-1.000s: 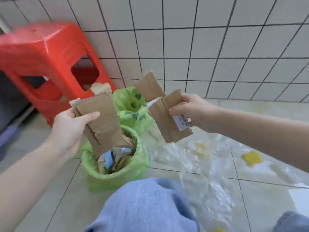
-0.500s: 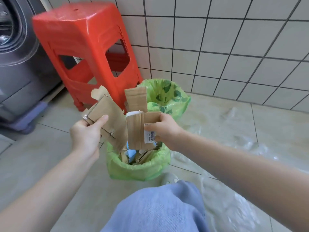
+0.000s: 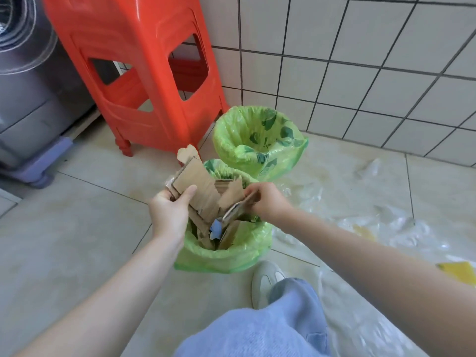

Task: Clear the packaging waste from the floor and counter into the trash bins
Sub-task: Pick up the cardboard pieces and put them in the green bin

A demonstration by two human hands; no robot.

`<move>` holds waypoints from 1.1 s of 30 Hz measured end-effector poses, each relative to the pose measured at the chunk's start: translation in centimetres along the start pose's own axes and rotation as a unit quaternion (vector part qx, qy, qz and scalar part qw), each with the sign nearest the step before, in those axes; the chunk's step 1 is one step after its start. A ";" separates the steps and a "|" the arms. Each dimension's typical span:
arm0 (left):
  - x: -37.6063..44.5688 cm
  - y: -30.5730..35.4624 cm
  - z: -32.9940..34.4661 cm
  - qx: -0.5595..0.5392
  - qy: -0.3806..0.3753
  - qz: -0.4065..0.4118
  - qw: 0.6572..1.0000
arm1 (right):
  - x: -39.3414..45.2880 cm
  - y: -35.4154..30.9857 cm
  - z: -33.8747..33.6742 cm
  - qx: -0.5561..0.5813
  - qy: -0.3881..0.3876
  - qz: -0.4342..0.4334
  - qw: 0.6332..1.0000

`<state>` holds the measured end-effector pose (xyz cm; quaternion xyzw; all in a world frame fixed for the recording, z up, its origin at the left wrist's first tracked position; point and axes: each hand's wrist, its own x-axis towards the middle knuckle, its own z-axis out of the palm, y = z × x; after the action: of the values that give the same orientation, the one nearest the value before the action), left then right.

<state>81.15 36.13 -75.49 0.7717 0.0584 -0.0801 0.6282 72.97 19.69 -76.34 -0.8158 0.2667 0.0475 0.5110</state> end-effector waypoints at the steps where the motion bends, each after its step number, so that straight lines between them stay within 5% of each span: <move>1: -0.2 -0.3 0.4 0.026 -0.005 0.016 1.000 | 0.1 0.4 0.2 -0.047 0.010 0.003 0.999; 8: -1.8 -2.8 2.1 0.102 -0.097 0.098 0.985 | 0.7 1.2 0.7 -0.262 0.038 -0.058 0.963; 12: -1.8 -3.6 2.4 0.153 -0.083 0.093 0.980 | 1.1 1.7 1.0 -0.356 0.042 -0.079 0.930; 18: -1.0 -4.2 2.3 0.203 -0.067 0.044 0.976 | 1.1 1.5 0.8 -0.231 0.023 -0.074 0.970; 33: 1.0 -1.1 -0.5 0.213 -0.181 -0.039 0.959 | 0.9 1.6 -1.9 -0.301 0.073 -0.038 0.950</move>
<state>81.94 36.85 -76.59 0.8575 -0.0451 -0.2535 0.4454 72.65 17.17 -77.06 -0.9425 0.2449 0.0466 0.2225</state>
